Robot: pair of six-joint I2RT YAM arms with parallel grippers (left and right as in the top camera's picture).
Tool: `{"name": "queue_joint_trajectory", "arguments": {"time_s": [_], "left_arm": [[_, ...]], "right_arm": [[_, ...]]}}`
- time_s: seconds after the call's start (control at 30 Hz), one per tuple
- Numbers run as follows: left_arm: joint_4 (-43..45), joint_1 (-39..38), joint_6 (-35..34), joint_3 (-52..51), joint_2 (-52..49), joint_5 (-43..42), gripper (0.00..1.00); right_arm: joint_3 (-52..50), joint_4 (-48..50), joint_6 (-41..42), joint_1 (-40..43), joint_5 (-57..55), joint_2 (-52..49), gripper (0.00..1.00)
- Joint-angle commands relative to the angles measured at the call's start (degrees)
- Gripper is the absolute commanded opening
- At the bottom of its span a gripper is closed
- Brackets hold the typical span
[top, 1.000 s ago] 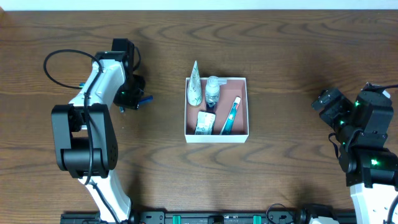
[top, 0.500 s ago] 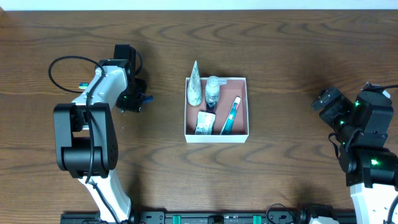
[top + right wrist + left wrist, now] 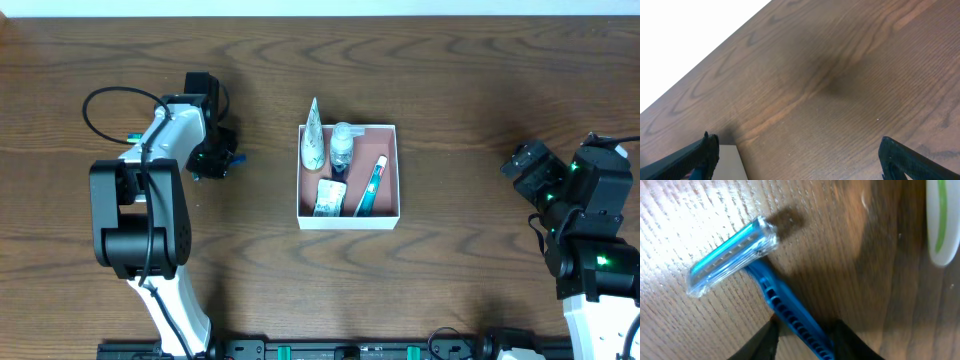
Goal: Pack container
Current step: 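Lift the razor with the left gripper and carry it over the box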
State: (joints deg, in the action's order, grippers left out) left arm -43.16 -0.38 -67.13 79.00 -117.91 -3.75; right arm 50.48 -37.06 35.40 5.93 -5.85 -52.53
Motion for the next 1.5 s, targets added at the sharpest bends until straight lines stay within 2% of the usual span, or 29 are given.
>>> {"name": "queue_joint_trajectory", "arguments": {"time_s": [0.0, 0.07, 0.17, 0.27, 0.6, 0.9, 1.07, 1.23, 1.3, 1.47], "left_arm": [[-1.0, 0.1, 7.1, -1.9, -5.4, -2.3, 0.3], [-2.3, 0.1, 11.3, -1.9, -5.4, -2.3, 0.25], [-4.5, 0.1, 17.9, -1.9, -5.4, -2.3, 0.11], [-6.0, 0.1, 24.2, -1.9, -5.4, -2.3, 0.06], [-13.8, 0.1, 35.1, 2.7, -0.6, -2.3, 0.06], [-20.9, -2.8, 43.3, 11.1, 18.4, -4.0, 0.06], [-17.4, -11.2, 44.1, 12.0, 32.1, -6.3, 0.06], [-8.1, -27.2, 44.0, 12.0, 40.2, -5.5, 0.06], [-4.7, -33.9, 43.8, 12.0, 40.3, -2.5, 0.06], [-0.2, -47.6, 40.6, 11.8, 35.3, 12.5, 0.06]], "right_arm": [[0.2, 0.0, 0.3, 0.5, -0.4, 0.0, 0.99], [0.2, 0.0, 0.4, 0.5, -0.4, 0.0, 0.99], [0.2, 0.0, 0.4, 0.5, -0.4, 0.0, 0.99], [0.2, 0.0, 0.4, 0.5, -0.4, 0.0, 0.99], [0.2, 0.0, 0.4, 0.5, -0.4, 0.0, 0.99], [0.2, 0.0, 0.3, 0.5, -0.4, 0.0, 0.99], [0.2, 0.0, 0.4, 0.5, -0.4, 0.0, 0.99], [0.2, 0.0, 0.4, 0.5, -0.4, 0.0, 0.99], [0.2, 0.0, 0.4, 0.5, -0.4, 0.0, 0.99], [0.2, 0.0, 0.4, 0.5, -0.4, 0.0, 0.99]]}}
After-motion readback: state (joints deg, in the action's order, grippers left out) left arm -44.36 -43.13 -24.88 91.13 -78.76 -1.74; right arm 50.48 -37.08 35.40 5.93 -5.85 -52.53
